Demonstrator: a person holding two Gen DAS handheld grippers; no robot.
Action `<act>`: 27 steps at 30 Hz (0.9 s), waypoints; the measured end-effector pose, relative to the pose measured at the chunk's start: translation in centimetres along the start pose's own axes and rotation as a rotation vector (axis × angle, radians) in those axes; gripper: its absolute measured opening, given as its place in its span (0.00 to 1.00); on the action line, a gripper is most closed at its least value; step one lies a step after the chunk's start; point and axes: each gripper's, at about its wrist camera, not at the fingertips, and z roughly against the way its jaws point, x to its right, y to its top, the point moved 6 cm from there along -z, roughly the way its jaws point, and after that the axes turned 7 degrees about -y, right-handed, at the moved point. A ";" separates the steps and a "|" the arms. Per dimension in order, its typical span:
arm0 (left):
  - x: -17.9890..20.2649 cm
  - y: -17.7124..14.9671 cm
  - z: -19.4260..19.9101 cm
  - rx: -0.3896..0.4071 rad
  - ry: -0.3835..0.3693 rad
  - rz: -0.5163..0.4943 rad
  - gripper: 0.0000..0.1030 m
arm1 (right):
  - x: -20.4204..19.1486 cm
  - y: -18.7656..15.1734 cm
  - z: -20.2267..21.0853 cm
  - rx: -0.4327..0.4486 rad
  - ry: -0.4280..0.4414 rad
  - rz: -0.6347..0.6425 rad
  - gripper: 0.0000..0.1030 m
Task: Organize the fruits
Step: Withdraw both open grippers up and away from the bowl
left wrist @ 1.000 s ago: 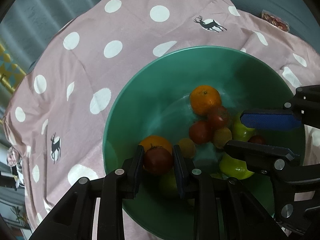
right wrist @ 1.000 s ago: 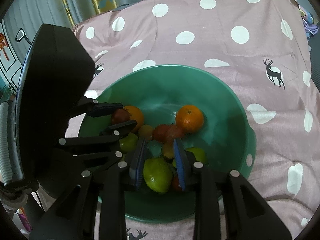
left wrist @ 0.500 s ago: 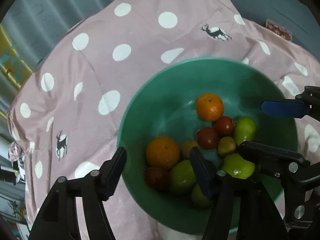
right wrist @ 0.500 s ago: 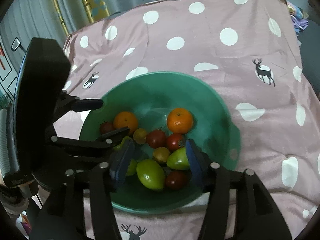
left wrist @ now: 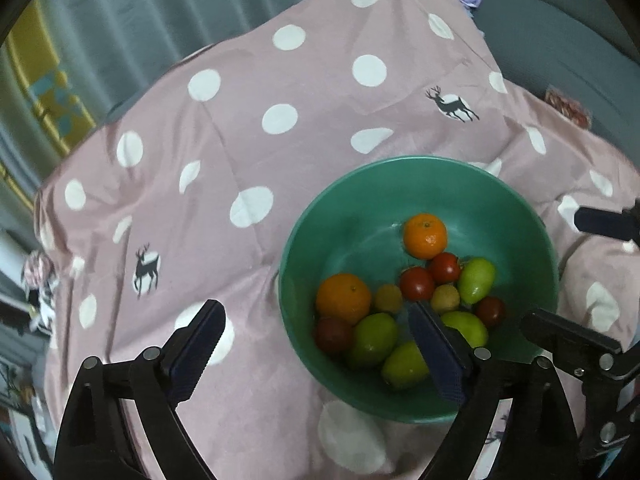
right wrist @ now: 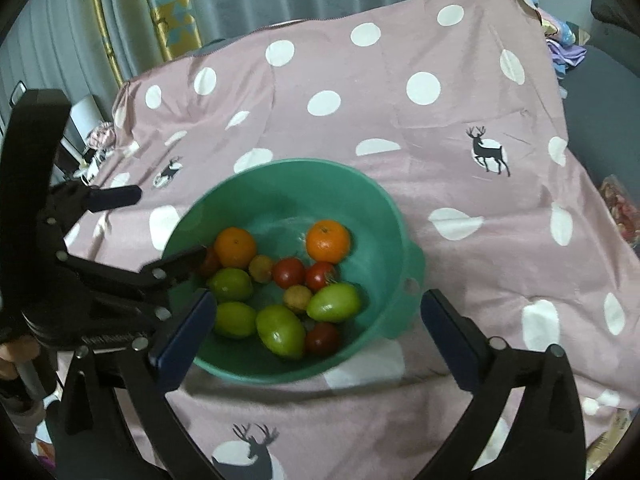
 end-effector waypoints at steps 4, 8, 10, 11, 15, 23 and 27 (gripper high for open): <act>-0.3 -0.5 0.8 0.001 0.022 0.025 0.97 | 0.3 -0.7 0.3 -0.012 -0.027 0.023 1.00; -0.4 -1.0 1.3 -0.014 -0.025 0.070 0.97 | 0.2 -1.3 0.9 -0.020 -0.033 0.033 1.00; -0.6 -1.1 1.6 -0.017 -0.007 0.081 0.97 | 0.0 -1.5 1.3 -0.019 -0.031 0.036 1.00; -0.7 -1.1 1.7 -0.019 0.011 0.082 0.97 | -0.1 -1.5 1.5 -0.017 -0.030 0.041 1.00; -0.6 -1.4 2.5 -0.012 0.014 0.085 0.97 | -0.7 -1.5 2.3 -0.006 -0.032 0.064 1.00; -1.0 -1.6 3.7 -0.005 0.007 0.098 0.97 | -2.1 -1.1 3.6 0.015 -0.034 0.104 1.00; -1.0 -1.5 4.0 0.002 0.008 0.099 0.97 | -2.6 -1.0 3.8 0.014 -0.034 0.112 1.00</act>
